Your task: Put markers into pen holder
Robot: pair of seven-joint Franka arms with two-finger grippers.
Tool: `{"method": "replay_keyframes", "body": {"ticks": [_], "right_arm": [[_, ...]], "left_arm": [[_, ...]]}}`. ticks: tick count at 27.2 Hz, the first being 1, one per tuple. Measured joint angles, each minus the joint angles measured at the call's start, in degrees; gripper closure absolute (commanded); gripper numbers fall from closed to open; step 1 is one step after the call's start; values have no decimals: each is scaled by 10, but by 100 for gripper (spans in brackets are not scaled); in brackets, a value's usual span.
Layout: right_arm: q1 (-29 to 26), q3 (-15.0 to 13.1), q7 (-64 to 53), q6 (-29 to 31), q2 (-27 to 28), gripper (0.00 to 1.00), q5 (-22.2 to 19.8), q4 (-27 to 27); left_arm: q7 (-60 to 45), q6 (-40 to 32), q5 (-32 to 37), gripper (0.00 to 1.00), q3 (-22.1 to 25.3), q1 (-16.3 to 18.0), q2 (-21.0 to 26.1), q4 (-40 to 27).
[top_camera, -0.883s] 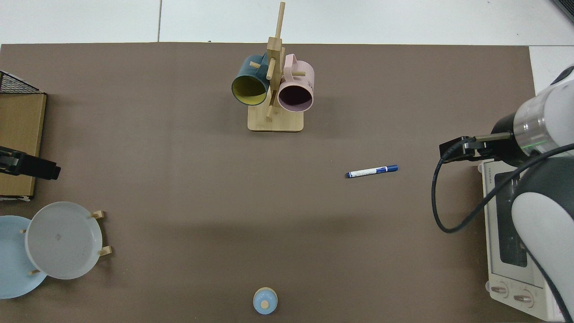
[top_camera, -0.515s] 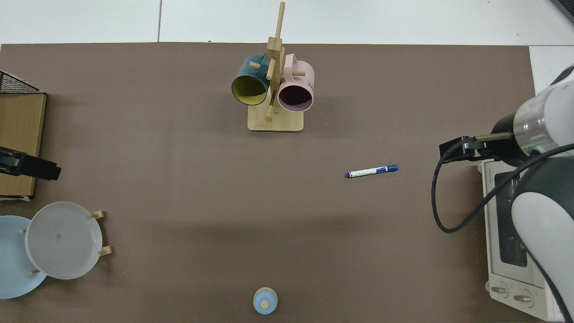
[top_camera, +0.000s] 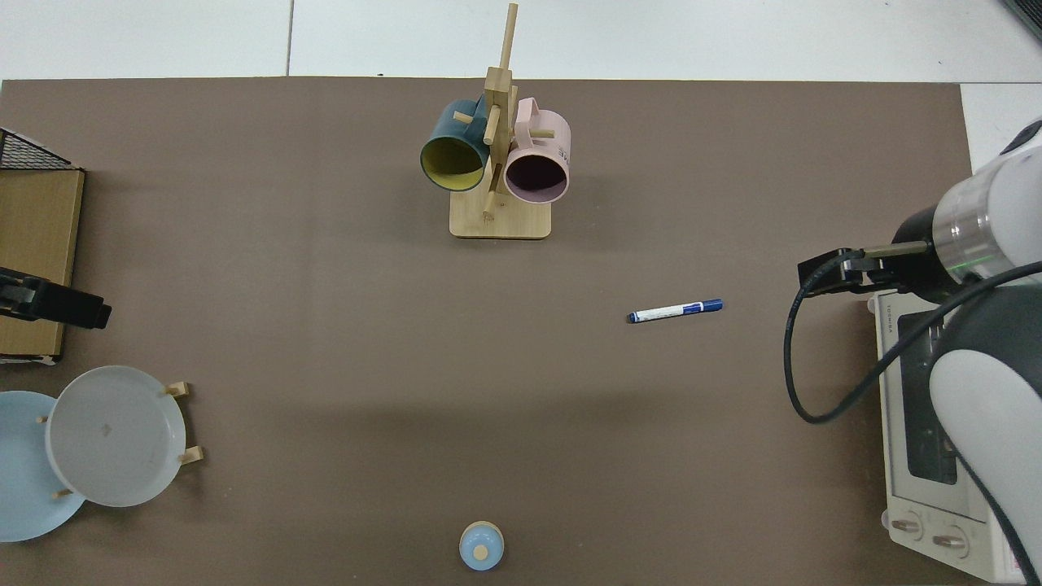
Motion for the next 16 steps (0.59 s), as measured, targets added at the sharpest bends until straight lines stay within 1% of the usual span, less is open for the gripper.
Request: {"method": "replay_keyframes", "body": {"ticks": [5,8,12,16], "right_arm": [[0,0,7,0,-3,0,0,-8],[0,0,45,2,-8,0,0,-20],[8,1,152,21,-15,0,1,-49],[16,3,298,73,-17,0,11,-94]], "left_arm": [[0,-2,0,0,1,0,0,0],[0,-4,0,0,2,0,0,0],[0,-6,0,0,2,0,0,0],[0,-7,0,0,2,0,0,0]]}}
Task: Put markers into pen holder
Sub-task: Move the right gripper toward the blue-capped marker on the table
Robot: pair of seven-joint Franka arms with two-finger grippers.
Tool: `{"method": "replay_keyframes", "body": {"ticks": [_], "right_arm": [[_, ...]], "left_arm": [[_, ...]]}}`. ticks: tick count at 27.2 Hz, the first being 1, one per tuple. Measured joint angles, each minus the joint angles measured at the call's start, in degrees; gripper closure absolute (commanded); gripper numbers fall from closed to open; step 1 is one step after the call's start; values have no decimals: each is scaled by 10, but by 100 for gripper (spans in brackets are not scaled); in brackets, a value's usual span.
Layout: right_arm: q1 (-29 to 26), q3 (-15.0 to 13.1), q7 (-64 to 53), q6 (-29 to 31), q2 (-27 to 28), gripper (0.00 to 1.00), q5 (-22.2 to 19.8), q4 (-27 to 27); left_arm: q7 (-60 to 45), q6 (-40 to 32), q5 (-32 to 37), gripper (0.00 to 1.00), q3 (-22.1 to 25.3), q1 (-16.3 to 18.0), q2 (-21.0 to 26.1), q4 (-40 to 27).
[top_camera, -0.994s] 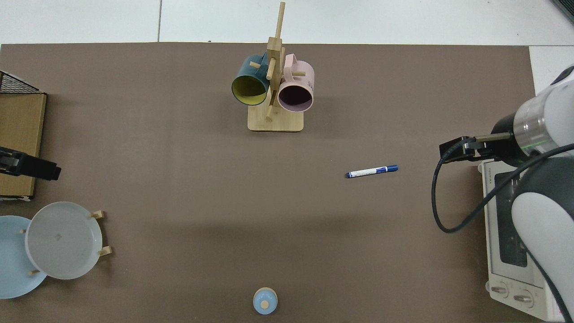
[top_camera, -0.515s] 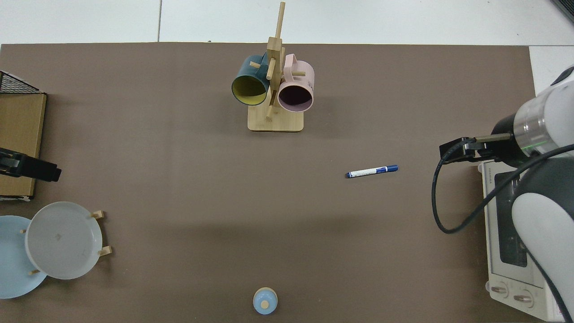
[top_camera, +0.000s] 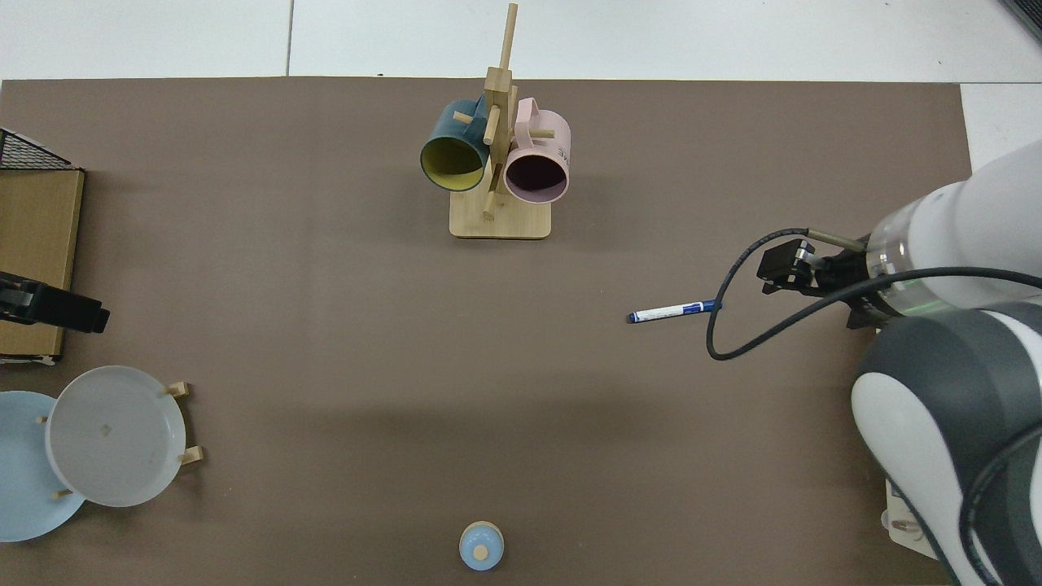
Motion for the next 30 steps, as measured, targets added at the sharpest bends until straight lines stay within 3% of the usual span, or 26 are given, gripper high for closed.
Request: {"method": "replay_keyframes", "body": {"ticks": [6,12,22,30], "right_arm": [[0,0,214,93,1,0,44,-62],[0,0,370,179,13,0,53,-123],[-1,-2,472,270,51,1,56,-179],[0,-2,500,304,83,1,59,-194]], "left_arm": [[0,-2,0,0,0,0,0,0],[0,-3,0,0,0,0,0,0],[0,-5,0,0,0,0,-1,-3],[0,-5,0,0,0,0,-1,-4]]}}
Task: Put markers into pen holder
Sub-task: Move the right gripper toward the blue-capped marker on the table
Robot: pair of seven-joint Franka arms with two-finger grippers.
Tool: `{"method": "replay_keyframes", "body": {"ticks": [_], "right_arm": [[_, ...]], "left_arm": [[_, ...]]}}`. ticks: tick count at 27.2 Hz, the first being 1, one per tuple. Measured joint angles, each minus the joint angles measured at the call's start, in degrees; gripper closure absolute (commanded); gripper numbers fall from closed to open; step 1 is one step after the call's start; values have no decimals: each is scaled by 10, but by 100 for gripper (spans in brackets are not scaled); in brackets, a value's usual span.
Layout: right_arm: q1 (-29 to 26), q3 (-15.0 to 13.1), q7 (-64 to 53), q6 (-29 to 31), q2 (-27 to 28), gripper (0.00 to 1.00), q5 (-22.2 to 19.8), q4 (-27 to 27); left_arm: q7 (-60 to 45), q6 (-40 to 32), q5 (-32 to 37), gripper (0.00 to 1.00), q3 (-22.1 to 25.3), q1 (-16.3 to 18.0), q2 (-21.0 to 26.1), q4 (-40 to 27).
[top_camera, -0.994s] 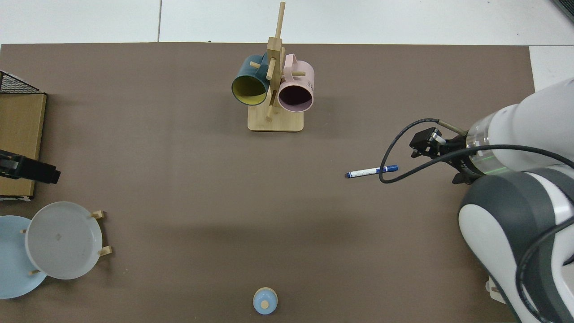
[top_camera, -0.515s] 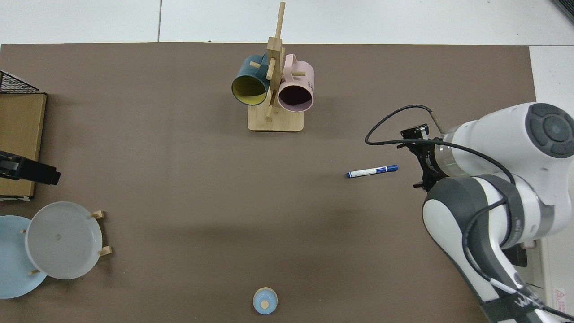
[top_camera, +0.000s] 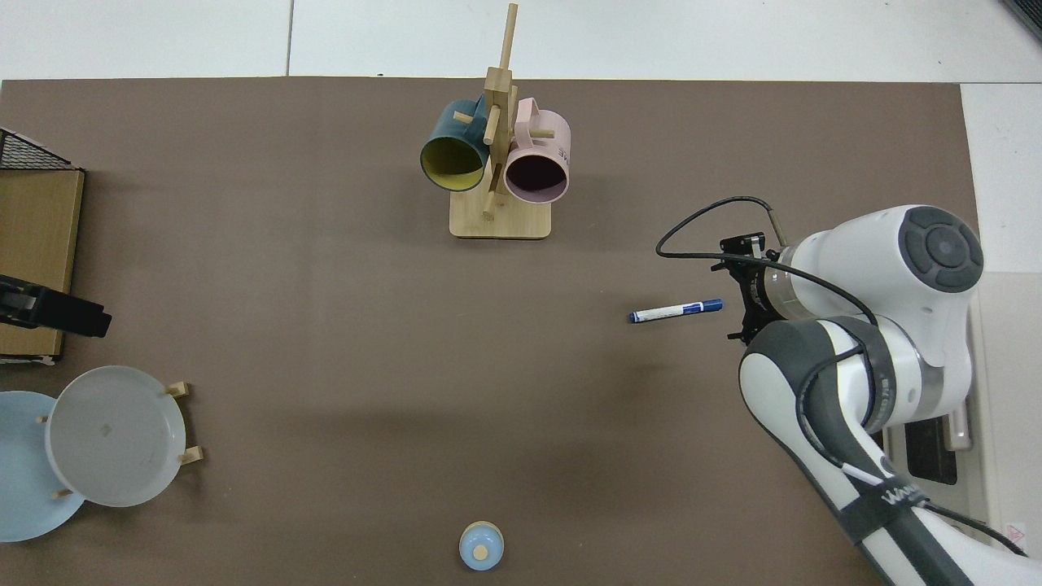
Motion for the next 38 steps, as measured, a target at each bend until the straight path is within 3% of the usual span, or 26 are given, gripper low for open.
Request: {"method": "replay_keyframes", "body": {"ticks": [9,19,20,23,29,38], "right_arm": [[3,1,0,122,44,1,1,-52],[5,1,0,144,73,4,3,-53],[5,1,0,144,73,7,3,-53],[5,1,0,144,73,45,3,-53],[6,1,0,144,73,97,3,-53],[6,1,0,143,69,100,3,-52]], "left_arm": [[0,0,0,0,0,0,0,0],[0,0,0,0,0,0,0,0],[0,0,0,0,0,0,0,0],[0,0,0,0,0,0,0,0],[0,-1,0,0,0,0,-1,-2],[0,-1,0,0,0,0,-2,-3]]}}
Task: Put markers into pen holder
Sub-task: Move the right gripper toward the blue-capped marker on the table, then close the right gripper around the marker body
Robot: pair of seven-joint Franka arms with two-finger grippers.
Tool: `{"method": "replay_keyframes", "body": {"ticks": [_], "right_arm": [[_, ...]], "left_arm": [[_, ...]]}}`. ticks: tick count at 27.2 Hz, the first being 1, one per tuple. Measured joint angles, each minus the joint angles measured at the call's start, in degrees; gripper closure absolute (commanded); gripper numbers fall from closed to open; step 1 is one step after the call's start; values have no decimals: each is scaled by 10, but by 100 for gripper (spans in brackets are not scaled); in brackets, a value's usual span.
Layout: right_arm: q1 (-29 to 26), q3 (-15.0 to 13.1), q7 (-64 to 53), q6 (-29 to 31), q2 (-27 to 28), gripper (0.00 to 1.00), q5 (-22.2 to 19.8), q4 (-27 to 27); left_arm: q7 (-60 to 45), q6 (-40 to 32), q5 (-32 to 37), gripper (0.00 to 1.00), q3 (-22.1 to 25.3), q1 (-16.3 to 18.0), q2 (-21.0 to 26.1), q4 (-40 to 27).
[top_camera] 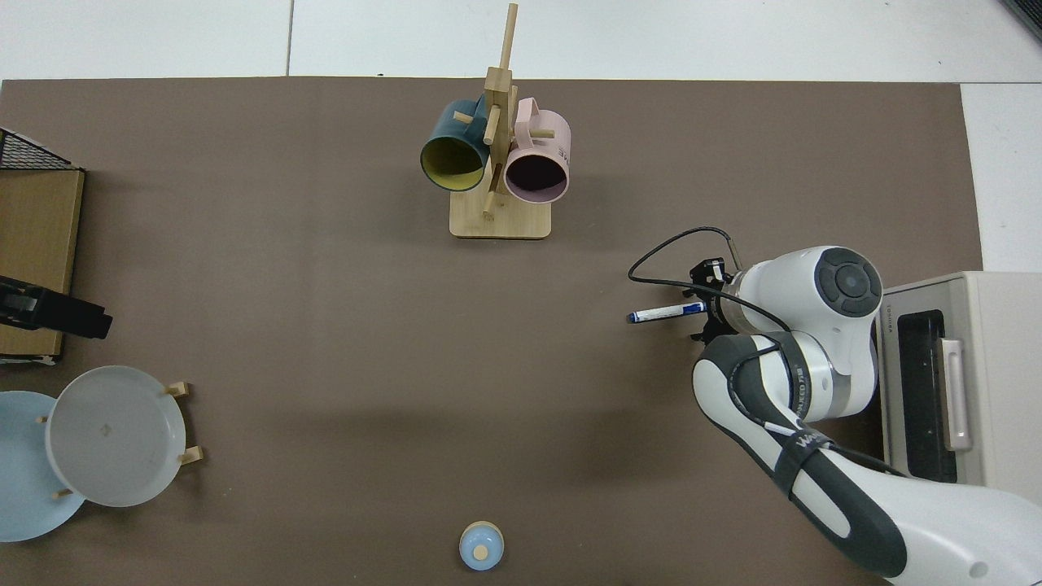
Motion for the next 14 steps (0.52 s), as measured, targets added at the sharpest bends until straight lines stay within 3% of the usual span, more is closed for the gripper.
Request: {"method": "replay_keyframes", "body": {"ticks": [8,14], "right_arm": [[0,0,0,-11,-1,100,0,3],[0,0,0,-106,-26,100,0,36]], "left_arm": [[0,0,0,0,0,0,0,0],[0,0,0,0,0,0,-1,0]]}}
